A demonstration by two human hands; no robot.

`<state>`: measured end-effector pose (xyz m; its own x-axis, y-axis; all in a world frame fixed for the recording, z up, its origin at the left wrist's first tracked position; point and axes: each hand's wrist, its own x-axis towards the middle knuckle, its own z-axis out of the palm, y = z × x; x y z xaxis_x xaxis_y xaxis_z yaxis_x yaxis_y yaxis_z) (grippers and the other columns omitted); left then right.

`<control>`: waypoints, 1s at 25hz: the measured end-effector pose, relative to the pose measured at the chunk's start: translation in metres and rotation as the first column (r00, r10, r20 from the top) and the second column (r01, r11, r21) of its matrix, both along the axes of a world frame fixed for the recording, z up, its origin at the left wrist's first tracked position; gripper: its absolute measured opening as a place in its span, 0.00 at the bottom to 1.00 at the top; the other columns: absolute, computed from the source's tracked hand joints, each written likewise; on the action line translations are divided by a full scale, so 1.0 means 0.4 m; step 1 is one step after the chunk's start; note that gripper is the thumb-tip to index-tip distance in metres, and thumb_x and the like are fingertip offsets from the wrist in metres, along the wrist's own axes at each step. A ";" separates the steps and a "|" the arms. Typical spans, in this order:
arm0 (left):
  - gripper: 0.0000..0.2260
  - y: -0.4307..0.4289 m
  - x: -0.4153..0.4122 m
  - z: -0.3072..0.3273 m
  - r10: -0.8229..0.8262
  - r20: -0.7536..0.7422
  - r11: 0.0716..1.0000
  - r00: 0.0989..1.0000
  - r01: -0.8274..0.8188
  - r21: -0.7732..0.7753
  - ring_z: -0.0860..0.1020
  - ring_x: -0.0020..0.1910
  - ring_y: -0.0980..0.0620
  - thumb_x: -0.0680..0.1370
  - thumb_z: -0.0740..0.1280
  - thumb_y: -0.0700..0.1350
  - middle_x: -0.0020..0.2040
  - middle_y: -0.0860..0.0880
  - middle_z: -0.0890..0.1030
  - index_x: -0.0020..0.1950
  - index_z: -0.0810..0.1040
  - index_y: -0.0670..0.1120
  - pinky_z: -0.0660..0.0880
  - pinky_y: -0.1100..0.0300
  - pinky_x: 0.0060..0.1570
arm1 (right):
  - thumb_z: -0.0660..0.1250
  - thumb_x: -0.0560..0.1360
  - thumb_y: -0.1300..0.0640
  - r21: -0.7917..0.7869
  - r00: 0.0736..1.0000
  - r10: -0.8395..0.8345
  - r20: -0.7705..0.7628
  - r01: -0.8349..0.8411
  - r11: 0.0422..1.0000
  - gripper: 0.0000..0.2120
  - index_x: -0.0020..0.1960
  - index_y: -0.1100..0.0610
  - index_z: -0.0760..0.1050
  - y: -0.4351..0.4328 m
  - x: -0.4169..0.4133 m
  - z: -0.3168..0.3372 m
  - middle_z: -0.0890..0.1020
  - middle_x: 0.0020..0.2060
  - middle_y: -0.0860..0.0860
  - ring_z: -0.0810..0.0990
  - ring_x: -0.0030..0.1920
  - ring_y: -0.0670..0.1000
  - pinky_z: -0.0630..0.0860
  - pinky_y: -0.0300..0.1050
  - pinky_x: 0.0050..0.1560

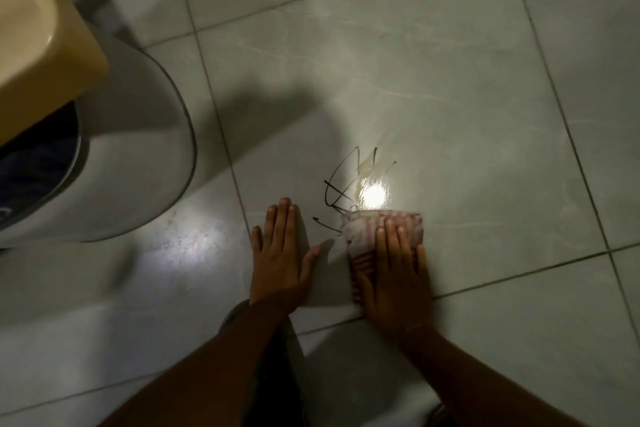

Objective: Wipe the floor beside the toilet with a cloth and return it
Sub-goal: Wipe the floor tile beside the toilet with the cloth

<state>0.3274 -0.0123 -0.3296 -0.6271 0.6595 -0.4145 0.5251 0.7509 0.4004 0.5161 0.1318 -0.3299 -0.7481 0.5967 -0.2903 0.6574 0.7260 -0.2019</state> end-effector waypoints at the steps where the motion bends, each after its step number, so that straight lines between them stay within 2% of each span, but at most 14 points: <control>1: 0.41 0.001 -0.001 0.001 0.018 0.021 1.000 1.000 -0.019 0.025 0.38 0.86 0.50 0.82 0.46 0.71 0.88 0.51 0.40 0.87 0.41 0.49 0.39 0.41 0.83 | 0.50 0.84 0.35 0.002 1.000 0.000 -0.004 0.000 1.000 0.41 0.88 0.59 0.53 -0.020 -0.019 -0.009 0.60 0.86 0.61 0.60 0.86 0.63 0.57 0.67 0.85; 4: 0.42 -0.001 -0.004 -0.003 0.067 0.064 0.993 0.996 -0.073 0.091 0.39 0.86 0.53 0.81 0.49 0.71 0.88 0.52 0.42 0.87 0.42 0.50 0.37 0.43 0.83 | 0.55 0.83 0.34 -0.004 0.995 0.043 -0.090 -0.044 0.999 0.42 0.88 0.58 0.51 -0.019 -0.172 -0.025 0.58 0.87 0.60 0.56 0.87 0.61 0.55 0.65 0.86; 7: 0.40 0.004 -0.004 -0.010 0.085 0.060 0.988 0.995 -0.092 0.125 0.40 0.86 0.55 0.81 0.49 0.70 0.88 0.52 0.45 0.87 0.43 0.52 0.37 0.45 0.83 | 0.55 0.85 0.36 -0.026 0.987 0.083 -0.137 -0.088 0.996 0.41 0.89 0.57 0.49 -0.002 -0.295 -0.034 0.54 0.89 0.57 0.52 0.89 0.58 0.51 0.63 0.87; 9: 0.40 0.005 -0.001 -0.013 0.086 0.043 0.988 0.995 -0.090 0.122 0.40 0.86 0.55 0.81 0.49 0.71 0.88 0.53 0.45 0.87 0.44 0.52 0.36 0.47 0.83 | 0.55 0.85 0.37 -0.034 0.982 0.106 -0.155 -0.113 0.993 0.39 0.88 0.57 0.52 -0.009 -0.271 -0.037 0.56 0.88 0.57 0.54 0.88 0.59 0.54 0.64 0.87; 12: 0.42 0.004 -0.001 -0.018 0.074 0.032 0.992 0.997 -0.077 0.096 0.39 0.86 0.54 0.81 0.49 0.72 0.88 0.55 0.41 0.87 0.42 0.51 0.31 0.50 0.82 | 0.55 0.84 0.37 -0.025 0.978 0.173 -0.119 -0.177 0.984 0.39 0.89 0.55 0.51 -0.006 -0.102 -0.025 0.56 0.88 0.55 0.54 0.89 0.57 0.60 0.66 0.84; 16: 0.42 0.005 0.007 -0.028 0.038 -0.053 0.999 0.998 -0.038 -0.003 0.37 0.86 0.52 0.82 0.48 0.72 0.88 0.54 0.38 0.87 0.39 0.51 0.36 0.45 0.83 | 0.49 0.83 0.34 0.014 0.999 -0.037 0.009 0.037 0.999 0.41 0.89 0.56 0.49 0.127 0.104 0.008 0.56 0.88 0.58 0.53 0.88 0.59 0.59 0.67 0.83; 18: 0.41 0.011 0.015 -0.030 0.022 -0.117 0.998 0.993 -0.027 -0.049 0.37 0.86 0.50 0.83 0.48 0.71 0.88 0.51 0.39 0.87 0.39 0.49 0.38 0.44 0.83 | 0.47 0.83 0.35 0.075 0.975 -0.212 0.059 0.208 0.975 0.42 0.88 0.59 0.47 0.250 0.082 0.005 0.54 0.88 0.61 0.53 0.88 0.62 0.58 0.69 0.84; 20: 0.41 0.020 0.021 -0.029 0.021 -0.132 0.997 0.991 -0.030 -0.065 0.38 0.86 0.49 0.83 0.48 0.70 0.88 0.50 0.39 0.87 0.37 0.49 0.40 0.42 0.83 | 0.42 0.84 0.33 0.109 0.940 -0.338 0.043 0.332 0.937 0.43 0.88 0.61 0.44 0.365 -0.023 -0.006 0.52 0.88 0.63 0.51 0.88 0.64 0.55 0.70 0.85; 22: 0.40 0.021 0.021 -0.027 0.025 -0.107 0.998 0.994 -0.031 -0.057 0.38 0.86 0.49 0.83 0.48 0.70 0.88 0.51 0.38 0.87 0.37 0.50 0.40 0.41 0.83 | 0.43 0.84 0.34 0.111 0.931 -0.365 0.021 0.360 0.926 0.43 0.88 0.63 0.45 0.405 -0.163 -0.018 0.52 0.87 0.64 0.50 0.88 0.66 0.54 0.71 0.85; 25: 0.40 0.015 0.016 -0.022 0.046 -0.058 0.998 0.997 -0.048 -0.036 0.37 0.86 0.51 0.82 0.46 0.71 0.88 0.52 0.38 0.87 0.37 0.50 0.40 0.41 0.83 | 0.47 0.84 0.37 0.155 0.969 -0.247 0.006 0.243 0.957 0.41 0.87 0.63 0.47 0.307 -0.321 -0.027 0.54 0.87 0.64 0.53 0.87 0.66 0.55 0.69 0.86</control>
